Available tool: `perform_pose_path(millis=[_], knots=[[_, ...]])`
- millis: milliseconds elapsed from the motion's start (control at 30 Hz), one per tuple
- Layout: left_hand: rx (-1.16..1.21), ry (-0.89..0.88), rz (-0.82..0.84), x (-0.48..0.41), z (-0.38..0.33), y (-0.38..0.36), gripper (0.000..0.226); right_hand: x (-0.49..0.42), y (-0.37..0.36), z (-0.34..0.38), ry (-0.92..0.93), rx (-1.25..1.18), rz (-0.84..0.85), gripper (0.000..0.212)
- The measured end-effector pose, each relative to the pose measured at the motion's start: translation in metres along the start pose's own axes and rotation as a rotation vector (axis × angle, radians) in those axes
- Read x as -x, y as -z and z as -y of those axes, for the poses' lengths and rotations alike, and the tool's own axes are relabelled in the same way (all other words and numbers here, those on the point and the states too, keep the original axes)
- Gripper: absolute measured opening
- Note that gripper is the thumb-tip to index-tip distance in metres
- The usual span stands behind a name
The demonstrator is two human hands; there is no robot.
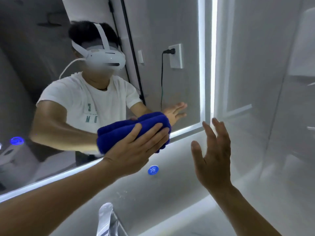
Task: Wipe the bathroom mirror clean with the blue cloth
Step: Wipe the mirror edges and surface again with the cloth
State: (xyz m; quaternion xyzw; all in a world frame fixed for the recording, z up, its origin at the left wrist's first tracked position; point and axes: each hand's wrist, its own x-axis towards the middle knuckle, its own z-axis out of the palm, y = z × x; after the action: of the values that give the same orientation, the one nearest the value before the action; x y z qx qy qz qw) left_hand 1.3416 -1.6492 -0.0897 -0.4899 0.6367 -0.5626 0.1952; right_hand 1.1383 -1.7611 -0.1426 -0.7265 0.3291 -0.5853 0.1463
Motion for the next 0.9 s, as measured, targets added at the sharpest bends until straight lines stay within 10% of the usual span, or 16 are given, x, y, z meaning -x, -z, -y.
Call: perform_pose_path(millis=[300,900], knots=[[0.002,-0.185,0.031,-0.062,-0.036,-0.001,0.062,-0.017,-0.003,-0.003,0.010,-0.052,-0.041,0.060],[-0.096,-0.126,0.029,0.221,0.063,0.012,0.069,0.065,-0.080,0.178,0.228,-0.162,0.084,0.050]])
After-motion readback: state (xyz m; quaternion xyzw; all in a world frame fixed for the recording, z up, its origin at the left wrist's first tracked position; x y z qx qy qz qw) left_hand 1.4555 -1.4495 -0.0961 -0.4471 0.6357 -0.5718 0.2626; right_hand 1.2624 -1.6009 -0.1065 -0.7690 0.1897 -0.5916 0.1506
